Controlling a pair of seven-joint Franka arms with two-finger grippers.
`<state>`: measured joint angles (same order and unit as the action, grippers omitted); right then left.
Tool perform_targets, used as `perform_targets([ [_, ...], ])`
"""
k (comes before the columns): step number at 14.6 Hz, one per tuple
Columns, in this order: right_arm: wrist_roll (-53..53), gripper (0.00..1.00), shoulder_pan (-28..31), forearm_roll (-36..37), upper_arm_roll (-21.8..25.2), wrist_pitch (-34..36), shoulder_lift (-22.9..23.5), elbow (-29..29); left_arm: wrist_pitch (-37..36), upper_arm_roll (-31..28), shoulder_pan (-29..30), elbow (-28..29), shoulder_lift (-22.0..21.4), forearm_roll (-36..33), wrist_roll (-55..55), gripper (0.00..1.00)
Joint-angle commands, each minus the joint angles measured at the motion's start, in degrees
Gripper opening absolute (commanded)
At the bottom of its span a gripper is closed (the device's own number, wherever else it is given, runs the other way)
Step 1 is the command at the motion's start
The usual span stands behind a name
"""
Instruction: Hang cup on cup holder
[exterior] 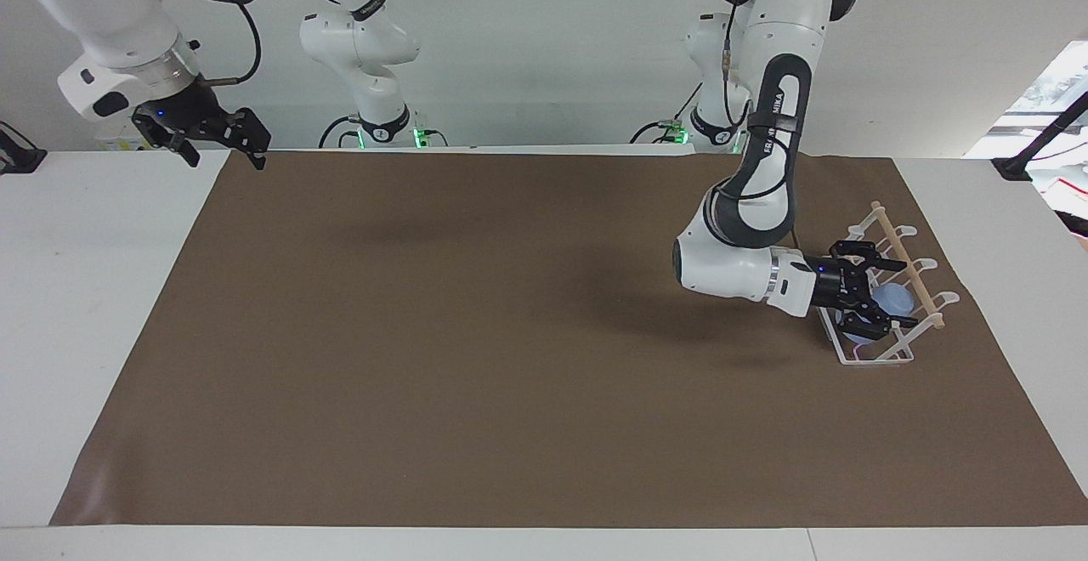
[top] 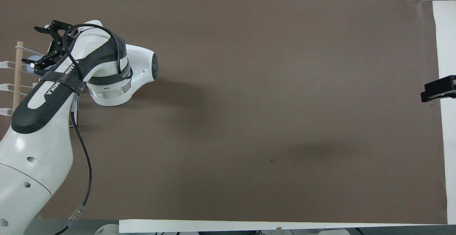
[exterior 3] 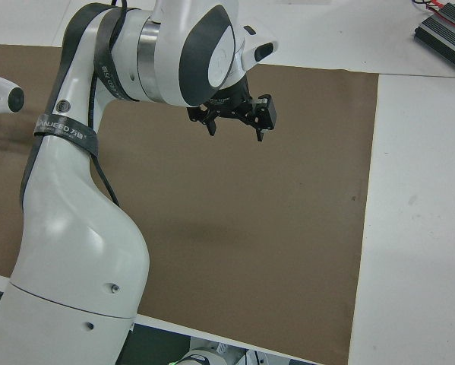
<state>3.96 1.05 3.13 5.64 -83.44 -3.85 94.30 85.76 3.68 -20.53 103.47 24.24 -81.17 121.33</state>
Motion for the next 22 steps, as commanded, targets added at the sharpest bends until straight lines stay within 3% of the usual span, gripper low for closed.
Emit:
perform_targets([
  [1,-0.3,0.99,0.2,-1.1,0.0,0.6,0.1,-0.1,1.7,-0.3,0.0,-1.2,-1.0,6.1,-3.4,1.00],
  [4,-0.3,0.99,0.2,-1.1,-0.1,0.5,0.1,-0.1,7.4,-0.3,2.1,-3.2,-6.7,17.2,-11.0,1.00],
  [6,-0.3,0.99,0.2,-1.1,-0.1,0.5,0.1,-0.1,11.4,-0.3,4.4,-3.3,-10.5,22.8,-23.5,1.00],
  [10,-0.3,0.99,0.2,-1.1,-0.1,0.5,0.1,-0.1,17.2,-0.3,9.9,-3.3,-12.1,38.6,-50.1,1.00],
  [12,-0.3,0.99,0.2,-1.1,0.0,0.5,0.1,-0.1,18.4,-0.5,11.6,-5.4,-12.7,49.9,-65.7,1.00],
  [16,-0.3,0.99,0.2,-1.1,0.0,0.5,0.1,-0.1,15.7,-1.0,16.6,-10.3,-13.7,71.4,-93.9,1.00],
  [19,-0.3,0.99,0.2,-1.1,0.0,0.5,0.1,-0.1,4.4,-1.2,18.1,-15.0,-14.0,73.6,-109.9,1.00],
  [22,-0.3,0.99,0.2,-1.1,-0.1,0.5,0.1,-0.1,0.6,-1.2,18.2,-14.8,-18.2,76.0,-113.7,1.00],
])
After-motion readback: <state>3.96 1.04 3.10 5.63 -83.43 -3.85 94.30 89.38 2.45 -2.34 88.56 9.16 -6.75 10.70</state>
